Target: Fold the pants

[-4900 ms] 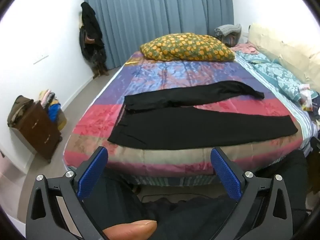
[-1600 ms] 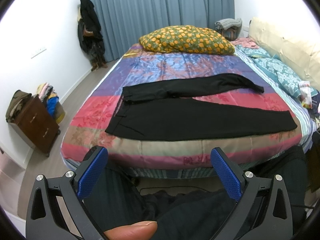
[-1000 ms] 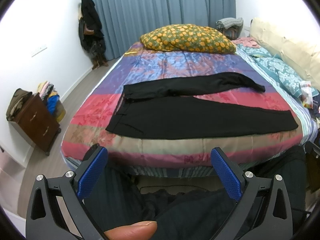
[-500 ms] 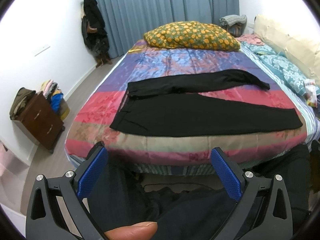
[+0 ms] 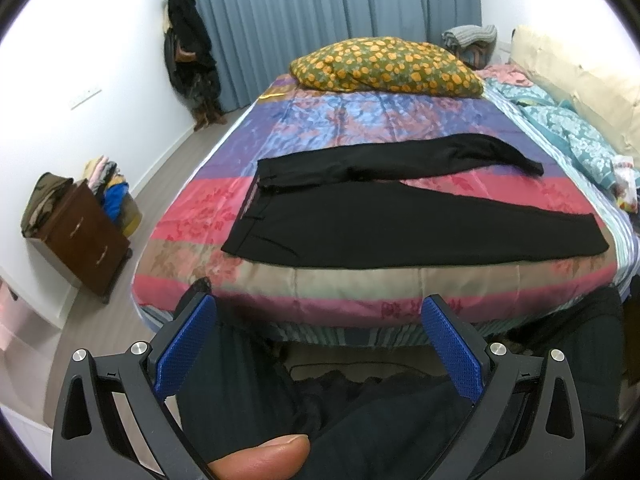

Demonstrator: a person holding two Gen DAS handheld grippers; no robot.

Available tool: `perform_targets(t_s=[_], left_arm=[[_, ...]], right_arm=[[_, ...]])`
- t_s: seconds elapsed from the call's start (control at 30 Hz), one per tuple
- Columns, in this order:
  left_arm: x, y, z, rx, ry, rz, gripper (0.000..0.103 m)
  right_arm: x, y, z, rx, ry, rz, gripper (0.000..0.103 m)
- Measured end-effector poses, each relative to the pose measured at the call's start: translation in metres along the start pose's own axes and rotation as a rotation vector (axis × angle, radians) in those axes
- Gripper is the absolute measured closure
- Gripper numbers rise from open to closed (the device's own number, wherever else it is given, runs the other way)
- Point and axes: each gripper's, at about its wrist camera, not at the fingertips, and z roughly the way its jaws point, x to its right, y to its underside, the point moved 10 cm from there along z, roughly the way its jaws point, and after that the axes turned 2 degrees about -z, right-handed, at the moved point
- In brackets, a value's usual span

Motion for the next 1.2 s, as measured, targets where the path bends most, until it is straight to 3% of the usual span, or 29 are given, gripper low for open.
perform_targets(t_s=[0.17,0.5,1.2], left_arm=[[0.000,-0.001,0.001,-0.006,0.001,0.000,0.000],[0.003,0.000,0.004,-0.019,0.017,-0.014,0.000],[0.004,-0.004,0.002,-0.018,0.054,-0.026,0.000]], right_arm=[[0.001,0.000,0.000,-0.005,0.008,-0.001,0.001],[0.018,-0.005,-0.003,0.003,0.103,0.021,0.001],[0.021,-0.005,-0.001,-0.009,0.118,0.029,0.001]])
